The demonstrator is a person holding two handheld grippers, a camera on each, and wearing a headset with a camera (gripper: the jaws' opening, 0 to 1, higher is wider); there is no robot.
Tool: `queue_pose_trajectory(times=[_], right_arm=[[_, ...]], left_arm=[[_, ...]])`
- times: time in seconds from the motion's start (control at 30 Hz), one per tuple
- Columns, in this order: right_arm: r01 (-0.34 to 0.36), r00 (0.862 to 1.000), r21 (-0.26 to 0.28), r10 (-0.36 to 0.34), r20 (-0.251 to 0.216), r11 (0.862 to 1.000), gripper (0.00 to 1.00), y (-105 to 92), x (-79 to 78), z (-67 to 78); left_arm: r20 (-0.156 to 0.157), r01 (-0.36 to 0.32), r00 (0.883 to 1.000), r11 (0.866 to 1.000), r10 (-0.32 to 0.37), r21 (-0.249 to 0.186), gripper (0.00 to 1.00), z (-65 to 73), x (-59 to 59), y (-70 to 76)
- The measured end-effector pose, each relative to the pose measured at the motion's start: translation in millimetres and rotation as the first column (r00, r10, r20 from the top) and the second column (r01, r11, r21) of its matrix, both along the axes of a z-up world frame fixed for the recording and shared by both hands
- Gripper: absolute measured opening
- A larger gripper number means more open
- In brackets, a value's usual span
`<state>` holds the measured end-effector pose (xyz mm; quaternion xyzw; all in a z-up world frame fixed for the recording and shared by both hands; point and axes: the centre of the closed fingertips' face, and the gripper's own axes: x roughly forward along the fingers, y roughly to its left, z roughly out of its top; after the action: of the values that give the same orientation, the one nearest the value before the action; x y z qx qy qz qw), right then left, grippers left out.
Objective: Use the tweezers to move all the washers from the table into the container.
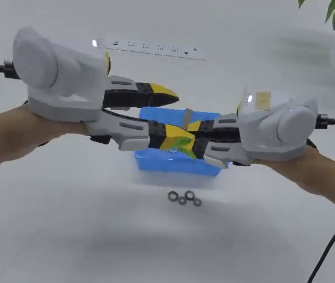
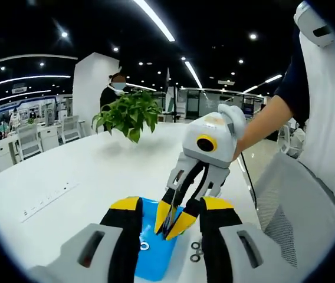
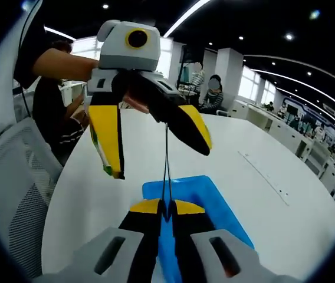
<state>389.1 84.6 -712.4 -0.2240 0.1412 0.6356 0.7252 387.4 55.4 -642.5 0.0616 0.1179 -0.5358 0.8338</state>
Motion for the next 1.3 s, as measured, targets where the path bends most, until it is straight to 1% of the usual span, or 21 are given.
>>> queue_pose_trajectory(times=[0.03,0.17,0.23,0.37,0.43,0.57,0.6,0.67,0.7,0.8,0.83,0.87,0.93,0.97,1.07,1.17,1.23,1.3], right_arm=[[-0.006,1.0,0.009,0.006,-0.005,1.0,0.08,0.3,-1.9,1.3],[-0.016,1.0,0.011,0.016,-0.003,1.0,0.08,-1.6,-3.6,1.6],[-0.02,1.0,0.011,0.02,-0.006,1.0,0.08,-2.3,-4.8,1.1],[-0.035,0.999,0.003,0.035,-0.012,0.999,0.08,-3.9,-9.1,-1.4],[-0.045,0.999,-0.003,0.045,-0.011,0.999,0.08,-4.2,-11.7,-3.1],[-0.062,0.998,-0.01,0.062,-0.007,0.998,0.08,-3.1,-15.9,-3.2],[-0.064,0.998,-0.008,0.064,-0.007,0.998,0.08,-2.7,-16.3,-2.8],[-0.069,0.998,-0.009,0.069,-0.002,0.998,0.08,-1.7,-17.1,-1.7],[-0.075,0.997,-0.014,0.075,0.007,0.997,0.08,-1.5,-17.7,-1.9],[-0.08,0.997,-0.016,0.08,0.017,0.997,0.08,-0.7,-18.6,-0.9],[-0.077,0.997,-0.015,0.077,0.022,0.997,0.08,-0.3,-18.1,0.2],[-0.075,0.997,-0.015,0.076,0.028,0.997,0.08,-0.2,-17.5,1.2],[-0.079,0.996,-0.017,0.079,0.04,0.997,0.09,0.1,-17.8,2.2],[-0.08,0.996,-0.014,0.081,0.04,0.997,0.09,0.2,-18.3,2.6],[-0.074,0.996,-0.012,0.075,0.05,0.997,0.1,0.6,-18.6,4.2],[-0.073,0.996,-0.011,0.074,0.049,0.997,0.12,0.7,-20.1,5.7],[-0.075,0.997,0.003,0.075,0.037,0.997,0.12,1.1,-24.3,8.1],[-0.065,0.998,0.015,0.065,0.014,0.998,0.13,0.8,-27.6,8.5]], left_arm=[[-0.011,0.012,1.0,1.0,-0.012,-0.006,0.39,0.4,-1.6,-2.0],[-0.01,0.043,0.999,0.999,-0.043,0.006,0.28,-0.4,-6.3,-4.3],[0.008,0.072,0.997,0.997,-0.072,0.005,0.24,1.4,-11.1,-6.3],[0.014,0.09,0.996,0.996,-0.091,0.011,0.22,2.0,-15.4,-7.7],[0.026,0.099,0.995,0.995,-0.099,0.025,0.18,1.5,-16.6,-7.7],[0.033,0.116,0.993,0.993,-0.116,0.019,0.1,4.2,-19.5,-9.1],[0.032,0.122,0.992,0.992,-0.122,0.017,0.09,4.7,-20.8,-9.9],[0.037,0.138,0.99,0.99,-0.139,0.033,0.08,3.9,-23.9,-11.1],[0.045,0.148,0.988,0.988,-0.15,0.045,0.08,3.8,-25.3,-11.3],[0.088,0.145,0.985,0.987,-0.151,0.072,0.07,5.6,-24.7,-9.9],[0.109,0.137,0.983,0.987,-0.145,0.081,0.06,6.9,-23.6,-8.8],[0.107,0.139,0.983,0.987,-0.148,0.081,0.06,7.2,-24.7,-8.7],[0.132,0.134,0.98,0.986,-0.147,0.101,0.05,8.1,-23.4,-6.6],[0.13,0.134,0.981,0.986,-0.147,0.1,0.05,8.3,-23.7,-6.2],[0.144,0.133,0.978,0.985,-0.148,0.11,0.05,8.9,-23.6,-4.7],[0.148,0.13,0.978,0.986,-0.146,0.107,0.04,10.3,-24.8,-4.4],[0.153,0.13,0.977,0.986,-0.145,0.104,0.04,12.3,-26.6,-4.7],[0.152,0.134,0.977,0.985,-0.149,0.104,0.04,12.3,-29.5,-5.3]])
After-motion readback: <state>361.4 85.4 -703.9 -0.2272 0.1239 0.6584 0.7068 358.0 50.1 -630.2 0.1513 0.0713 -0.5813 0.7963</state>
